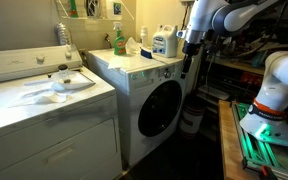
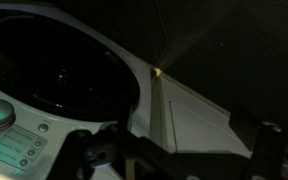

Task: Push the button on the washing machine

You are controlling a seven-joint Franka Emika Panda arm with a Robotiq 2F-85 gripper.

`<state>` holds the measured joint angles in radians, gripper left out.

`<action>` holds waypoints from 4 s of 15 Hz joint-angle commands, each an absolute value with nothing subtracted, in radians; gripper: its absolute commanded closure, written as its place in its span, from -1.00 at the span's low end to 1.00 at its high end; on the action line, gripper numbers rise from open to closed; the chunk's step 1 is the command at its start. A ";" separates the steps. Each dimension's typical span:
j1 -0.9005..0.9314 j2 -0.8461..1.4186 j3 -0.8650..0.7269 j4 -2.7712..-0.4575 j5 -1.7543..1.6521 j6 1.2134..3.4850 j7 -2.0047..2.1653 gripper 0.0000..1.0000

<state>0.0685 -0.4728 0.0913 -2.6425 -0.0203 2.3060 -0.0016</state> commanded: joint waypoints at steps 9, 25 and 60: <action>-0.006 -0.432 0.081 -2.638 -0.044 2.391 0.139 -1.00; -0.360 -0.103 0.163 -2.633 -0.584 2.813 0.833 0.95; -0.384 0.233 0.092 -2.358 -0.996 2.885 1.143 1.00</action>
